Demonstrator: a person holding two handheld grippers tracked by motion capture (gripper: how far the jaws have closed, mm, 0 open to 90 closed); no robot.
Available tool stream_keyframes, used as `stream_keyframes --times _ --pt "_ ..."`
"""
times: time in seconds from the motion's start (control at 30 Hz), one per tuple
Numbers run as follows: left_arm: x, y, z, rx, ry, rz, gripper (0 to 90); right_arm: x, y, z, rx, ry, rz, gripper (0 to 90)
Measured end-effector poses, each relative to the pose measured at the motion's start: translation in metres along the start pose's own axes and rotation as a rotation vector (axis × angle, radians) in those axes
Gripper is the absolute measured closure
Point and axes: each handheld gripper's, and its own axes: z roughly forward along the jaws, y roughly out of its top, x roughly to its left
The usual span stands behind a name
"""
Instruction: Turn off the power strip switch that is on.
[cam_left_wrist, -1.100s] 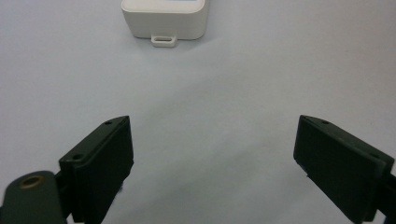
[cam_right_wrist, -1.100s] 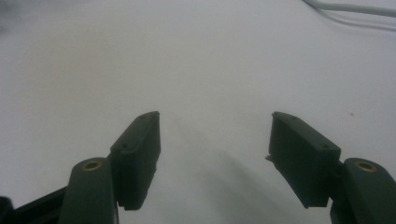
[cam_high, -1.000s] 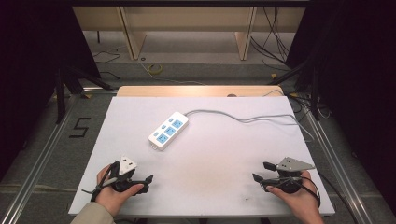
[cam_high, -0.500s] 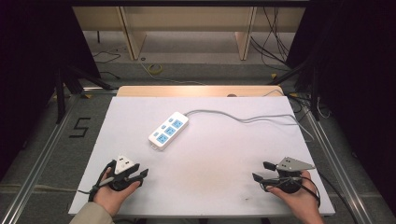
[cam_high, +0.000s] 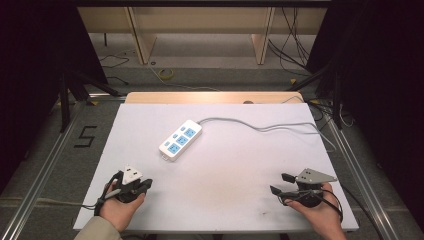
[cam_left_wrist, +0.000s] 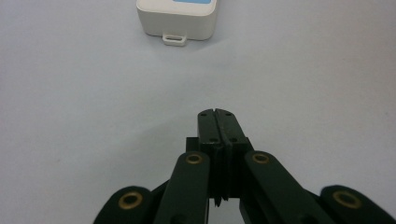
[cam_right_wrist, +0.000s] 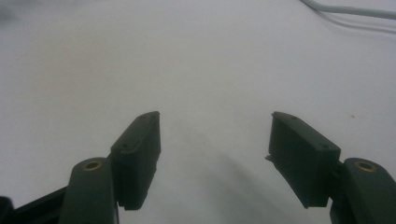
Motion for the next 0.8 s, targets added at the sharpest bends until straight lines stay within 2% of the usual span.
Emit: stream_keyframes --times 0.8 --pt "0.004 0.020 0.006 0.032 0.014 -0.002 89.7 0.000 0.001 0.000 0.005 -0.005 0.002 34.7"
